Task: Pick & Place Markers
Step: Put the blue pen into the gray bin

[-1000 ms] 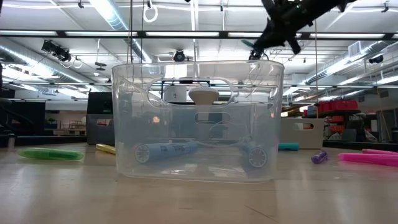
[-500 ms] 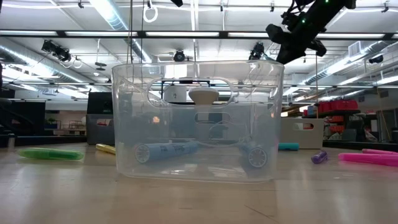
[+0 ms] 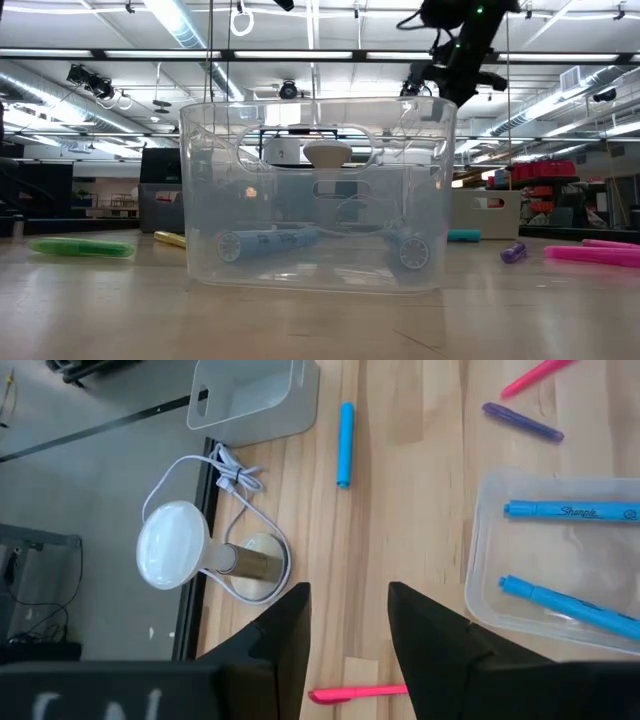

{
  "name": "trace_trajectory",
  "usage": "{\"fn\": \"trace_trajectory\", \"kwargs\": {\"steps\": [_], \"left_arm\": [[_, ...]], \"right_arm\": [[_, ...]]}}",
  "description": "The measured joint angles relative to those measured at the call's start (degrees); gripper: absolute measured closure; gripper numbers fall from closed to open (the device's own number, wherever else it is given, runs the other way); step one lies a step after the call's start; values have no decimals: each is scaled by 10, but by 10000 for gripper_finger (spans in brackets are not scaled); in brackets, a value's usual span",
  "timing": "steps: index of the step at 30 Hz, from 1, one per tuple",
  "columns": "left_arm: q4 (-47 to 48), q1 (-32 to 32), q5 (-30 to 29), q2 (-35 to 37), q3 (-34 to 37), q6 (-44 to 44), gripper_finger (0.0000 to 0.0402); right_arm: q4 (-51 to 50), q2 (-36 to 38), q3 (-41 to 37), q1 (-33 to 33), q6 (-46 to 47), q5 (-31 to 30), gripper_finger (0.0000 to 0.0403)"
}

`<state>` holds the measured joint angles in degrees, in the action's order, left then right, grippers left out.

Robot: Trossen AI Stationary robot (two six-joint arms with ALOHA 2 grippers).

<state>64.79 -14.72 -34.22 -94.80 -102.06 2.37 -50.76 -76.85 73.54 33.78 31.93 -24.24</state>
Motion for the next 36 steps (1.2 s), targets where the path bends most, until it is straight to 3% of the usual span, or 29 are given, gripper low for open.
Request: {"fn": "trace_trajectory", "kwargs": {"steps": [7, 13, 19, 25, 36], "left_arm": [[0, 0, 0, 0, 0, 0, 259], [0, 1, 0, 0, 0, 0, 259], [0, 1, 0, 0, 0, -1, 259], [0, 1, 0, 0, 0, -1, 259], [0, 1, 0, 0, 0, -2, 259]], "right_arm": [[-139, -92, 111, 62, 28, 103, 390], [-229, -133, 170, 98, 60, 126, 390], [-248, -137, 184, 105, 79, 135, 390], [-224, -156, 149, 96, 84, 132, 390], [-44, -162, -19, 84, 95, 129, 390]]}}
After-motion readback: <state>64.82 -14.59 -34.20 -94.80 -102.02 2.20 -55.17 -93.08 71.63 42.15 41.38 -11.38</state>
